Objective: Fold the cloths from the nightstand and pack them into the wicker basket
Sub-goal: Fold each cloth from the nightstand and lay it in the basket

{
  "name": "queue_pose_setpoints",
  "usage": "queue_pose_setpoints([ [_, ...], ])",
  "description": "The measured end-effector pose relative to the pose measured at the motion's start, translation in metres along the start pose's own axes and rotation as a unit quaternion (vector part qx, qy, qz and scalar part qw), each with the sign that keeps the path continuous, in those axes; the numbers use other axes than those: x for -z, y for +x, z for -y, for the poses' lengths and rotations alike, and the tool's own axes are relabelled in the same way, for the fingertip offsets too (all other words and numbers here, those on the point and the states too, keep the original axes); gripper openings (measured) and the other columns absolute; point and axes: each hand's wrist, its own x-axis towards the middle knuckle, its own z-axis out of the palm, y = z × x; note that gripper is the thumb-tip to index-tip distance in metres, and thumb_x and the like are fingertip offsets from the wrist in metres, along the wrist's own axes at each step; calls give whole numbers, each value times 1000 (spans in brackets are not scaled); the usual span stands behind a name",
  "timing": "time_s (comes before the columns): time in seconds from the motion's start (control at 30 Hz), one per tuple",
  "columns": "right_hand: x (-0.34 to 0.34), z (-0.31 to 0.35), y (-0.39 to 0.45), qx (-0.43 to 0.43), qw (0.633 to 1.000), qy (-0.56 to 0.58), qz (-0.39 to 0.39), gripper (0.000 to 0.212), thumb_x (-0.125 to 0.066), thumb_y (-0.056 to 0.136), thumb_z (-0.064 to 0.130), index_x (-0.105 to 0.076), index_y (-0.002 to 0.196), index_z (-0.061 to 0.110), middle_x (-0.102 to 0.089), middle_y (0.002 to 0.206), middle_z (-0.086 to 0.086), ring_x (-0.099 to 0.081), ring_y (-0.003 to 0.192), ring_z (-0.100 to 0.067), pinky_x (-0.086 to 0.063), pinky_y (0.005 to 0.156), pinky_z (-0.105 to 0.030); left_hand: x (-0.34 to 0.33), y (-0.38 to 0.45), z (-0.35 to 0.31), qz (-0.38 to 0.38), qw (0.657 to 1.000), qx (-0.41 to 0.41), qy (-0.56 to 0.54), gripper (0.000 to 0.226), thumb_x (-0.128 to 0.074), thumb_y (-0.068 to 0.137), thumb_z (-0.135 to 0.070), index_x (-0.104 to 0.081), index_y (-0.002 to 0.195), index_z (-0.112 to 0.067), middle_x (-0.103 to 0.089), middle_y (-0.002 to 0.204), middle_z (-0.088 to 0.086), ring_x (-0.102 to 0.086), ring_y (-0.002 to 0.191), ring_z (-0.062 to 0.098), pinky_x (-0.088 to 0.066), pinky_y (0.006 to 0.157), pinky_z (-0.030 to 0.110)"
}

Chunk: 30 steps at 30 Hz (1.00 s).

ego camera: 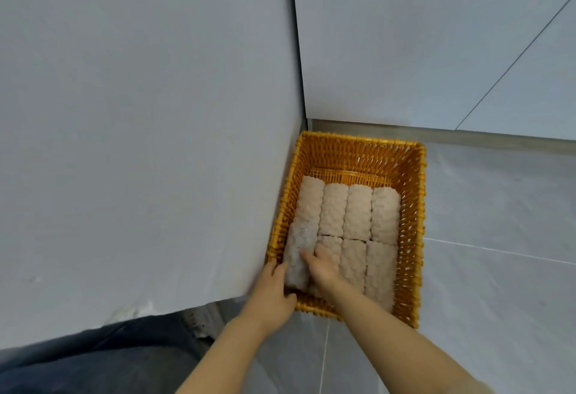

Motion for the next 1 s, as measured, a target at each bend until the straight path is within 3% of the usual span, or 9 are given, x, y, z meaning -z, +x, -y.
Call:
queue_pose_setpoints([
  [0.07, 0, -5, 3, 82, 979, -174, -73, 34, -53, 98, 26, -53, 127, 7, -59, 122, -10, -57, 114, -26, -48, 97, -35, 0, 3, 1, 6, 1000, 9, -2, 68, -54, 95, -22, -19, 154, -17, -9, 161, 5, -13, 148, 20, -14, 120, 30],
  [0.1, -1, -4, 0, 104, 972, -193, -84, 37, -54, 97, 25, -50, 129, 8, -56, 126, -7, -54, 118, -24, -45, 99, -33, 2, 5, 1, 4, 1000, 10, -17, 67, -54, 95, -21, -21, 154, -18, -13, 160, 5, -18, 146, 19, -18, 120, 30],
  [0.23, 3, -6, -3, 150, 980, -134, -7, 74, -55, 98, 16, -8, 155, 19, -33, 148, 2, -32, 138, -15, -32, 116, -37, 6, 7, 2, -7, 999, 11, -36, 65, -54, 94, -21, -25, 152, -19, -22, 157, 2, -28, 142, 17, -27, 117, 31],
  [0.37, 6, -6, -1, 127, 983, -131, 16, 73, -52, 99, 12, -5, 155, 17, -31, 153, -6, -32, 142, -23, -32, 115, -37, 3, 6, 5, 7, 1000, 19, -16, 65, -53, 96, -22, -22, 154, -18, -12, 161, 2, -18, 147, 19, -22, 120, 32],
  [0.5, 5, -5, -2, 106, 986, -130, -12, 70, -49, 100, 16, -6, 155, 15, -37, 152, -10, -40, 136, -28, -37, 113, -42, 4, 3, 6, 1, 1000, 19, -19, 63, -53, 96, -23, -26, 152, -17, -18, 160, 3, -21, 146, 18, -23, 119, 33],
  [0.63, 11, -7, -7, 90, 993, -77, 7, 76, -60, 92, 27, -16, 154, 25, -36, 153, -7, -41, 137, -25, -42, 109, -45, 9, -2, 2, -11, 1000, 9, -15, 57, -52, 97, -21, -31, 150, -16, -23, 158, 3, -24, 145, 17, -23, 119, 30],
  [0.73, 23, 2, -38, 97, 993, -72, 2, 59, -58, 95, 8, -34, 148, 16, -46, 141, -3, -49, 126, -19, -49, 92, -24, 13, -8, -2, -24, 1000, -9, -13, 51, -52, 97, -19, -39, 146, -15, -34, 152, 3, -35, 138, 16, -28, 114, 25],
  [0.87, 46, 12, -83, 142, 985, -87, -37, 35, -53, 97, 8, -54, 130, 18, -60, 121, 0, -57, 102, -6, -46, 65, -8, 20, -26, -12, -37, 999, -16, -14, 37, -51, 98, -20, -50, 135, -17, -50, 138, 2, -49, 122, 14, -36, 96, 17],
  [1.0, 54, 32, -136, 188, 980, -56, -24, 28, -53, 95, 2, -63, 118, 15, -67, 114, -3, -62, 106, -9, -49, 74, -8, 32, -54, -36, -52, 995, -32, -73, 29, -51, 97, -20, -58, 125, -20, -58, 129, 1, -54, 115, 12, -43, 95, 21],
])
